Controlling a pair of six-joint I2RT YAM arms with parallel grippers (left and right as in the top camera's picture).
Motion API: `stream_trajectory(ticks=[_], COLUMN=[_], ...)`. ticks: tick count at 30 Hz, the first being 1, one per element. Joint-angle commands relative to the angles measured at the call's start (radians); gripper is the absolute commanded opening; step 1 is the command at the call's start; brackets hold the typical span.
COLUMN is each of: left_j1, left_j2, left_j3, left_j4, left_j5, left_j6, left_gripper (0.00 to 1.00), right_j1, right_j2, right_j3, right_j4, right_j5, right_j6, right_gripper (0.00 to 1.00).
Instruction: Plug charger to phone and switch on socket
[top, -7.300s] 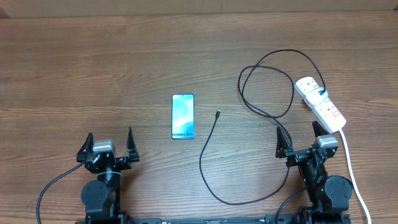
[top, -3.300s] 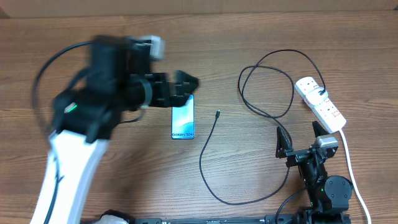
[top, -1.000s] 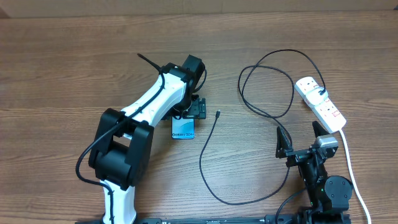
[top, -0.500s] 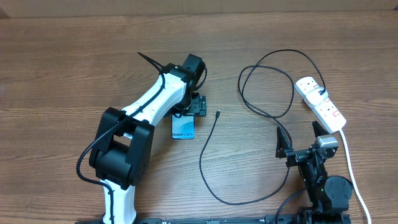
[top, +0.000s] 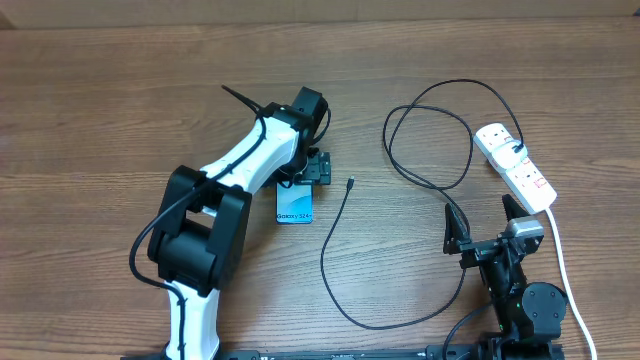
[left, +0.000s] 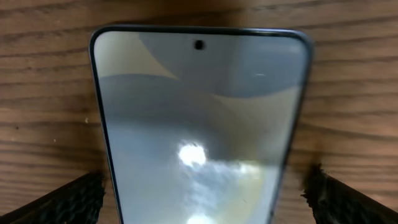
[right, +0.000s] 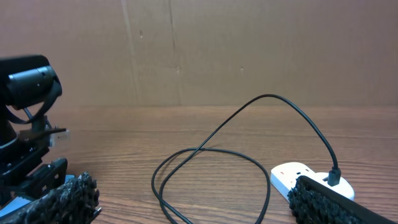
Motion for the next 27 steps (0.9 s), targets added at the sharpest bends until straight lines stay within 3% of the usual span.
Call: stream_trajectory(ticks=[1,27], left_j1=[0.006,0.012], left_j2=[0.019,0.019], left_j3=[-0.004,-0.005], left_j4=[0.001,-0.034], left_j5=[0.013,0.062], left_j6=[0.036,0.049], left_gripper=[1.00,1.00], right_j1=[0.006,0.006], right_j2=[-0.010,-0.010], right_j3=[-0.010,-0.010], right_j4=[0.003,0.003], right_j5=[0.006,0.006], right_j6=[0.004,0.004], right_gripper=[1.00,1.00])
